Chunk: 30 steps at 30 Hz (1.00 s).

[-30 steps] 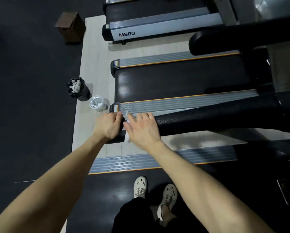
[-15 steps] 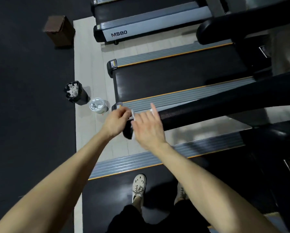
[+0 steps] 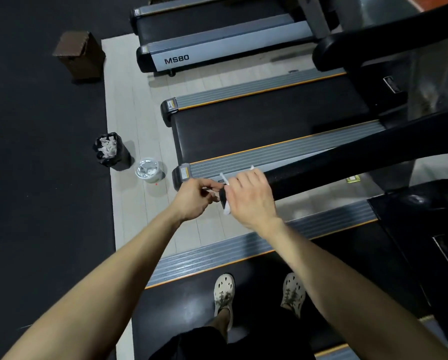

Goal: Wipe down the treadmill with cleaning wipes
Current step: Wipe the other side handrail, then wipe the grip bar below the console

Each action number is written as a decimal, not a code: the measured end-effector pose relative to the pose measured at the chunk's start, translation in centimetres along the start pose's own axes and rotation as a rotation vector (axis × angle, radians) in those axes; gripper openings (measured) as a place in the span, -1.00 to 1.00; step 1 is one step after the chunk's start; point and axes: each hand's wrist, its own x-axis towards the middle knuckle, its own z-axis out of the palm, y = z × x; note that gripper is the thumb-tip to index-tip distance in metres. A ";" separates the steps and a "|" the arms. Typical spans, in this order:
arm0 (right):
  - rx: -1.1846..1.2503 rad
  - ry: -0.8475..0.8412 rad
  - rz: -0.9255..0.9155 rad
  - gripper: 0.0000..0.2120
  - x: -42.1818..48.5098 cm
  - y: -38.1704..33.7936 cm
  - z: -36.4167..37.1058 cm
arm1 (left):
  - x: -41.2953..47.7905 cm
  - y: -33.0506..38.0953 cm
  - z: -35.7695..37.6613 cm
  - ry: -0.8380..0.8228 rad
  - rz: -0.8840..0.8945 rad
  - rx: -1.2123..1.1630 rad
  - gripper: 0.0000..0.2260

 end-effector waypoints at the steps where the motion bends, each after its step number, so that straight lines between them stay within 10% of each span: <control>1: 0.016 -0.021 -0.073 -0.65 0.3 1.0 -0.1 | 0.2 -0.2 -0.2 -0.017 0.000 -0.004 -0.69; 4: -0.046 0.010 -0.186 -0.72 0.2 7.7 -1.6 | 0.3 -0.5 -0.7 -0.075 0.001 -0.007 -0.62; 9: -0.166 0.032 0.184 -0.64 0.6 4.9 -2.6 | -1.3 -2.8 -0.8 -0.174 -0.022 0.278 -0.77; 14: -0.119 -0.333 -0.401 -0.77 1.4 -5.4 1.0 | -3.1 -4.5 -2.5 -0.244 -0.105 0.537 -0.72; 17: 0.093 -0.324 -0.390 -0.64 0.1 -4.9 -1.0 | -3.0 -3.8 -4.0 -0.152 -0.111 0.553 -0.73; 20: 0.467 -0.271 -0.030 -0.64 -2.2 -3.4 -6.2 | -1.7 -1.5 -4.8 -0.049 -0.060 0.507 -0.81; 25: 1.267 -0.176 1.151 -0.51 -5.3 5.1 -11.5 | 2.3 8.5 -1.6 -0.014 0.139 0.348 -0.84; 30: 1.746 0.163 1.501 -0.39 -11.0 13.7 -15.6 | 3.9 20.7 8.1 -0.254 0.343 0.276 -0.86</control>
